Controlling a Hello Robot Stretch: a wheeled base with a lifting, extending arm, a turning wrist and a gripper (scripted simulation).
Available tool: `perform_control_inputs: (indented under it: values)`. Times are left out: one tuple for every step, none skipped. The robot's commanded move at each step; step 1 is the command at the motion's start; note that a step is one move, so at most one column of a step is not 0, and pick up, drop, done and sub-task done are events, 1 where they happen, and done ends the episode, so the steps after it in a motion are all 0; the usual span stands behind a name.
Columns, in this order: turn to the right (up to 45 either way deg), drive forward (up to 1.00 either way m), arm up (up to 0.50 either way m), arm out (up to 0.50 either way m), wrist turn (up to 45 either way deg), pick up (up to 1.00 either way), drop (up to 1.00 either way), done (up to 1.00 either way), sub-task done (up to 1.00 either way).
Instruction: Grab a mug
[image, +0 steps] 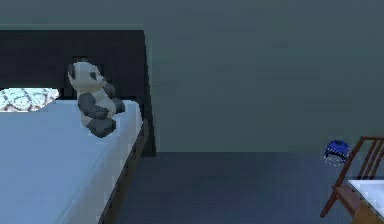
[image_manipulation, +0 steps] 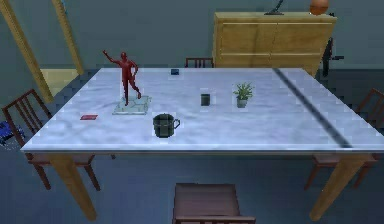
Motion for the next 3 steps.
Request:
perform_control_inputs:
  values:
    - [0.0,0.00,0.50,0.00,0.0,0.00,0.00,0.00,0.00]
    - [0.0,0.00,0.36,0.00,0.0,0.00,0.00,0.00,0.00]
    - [0.0,0.00,0.00,0.46,0.0,0.00,0.00,0.00,0.00]
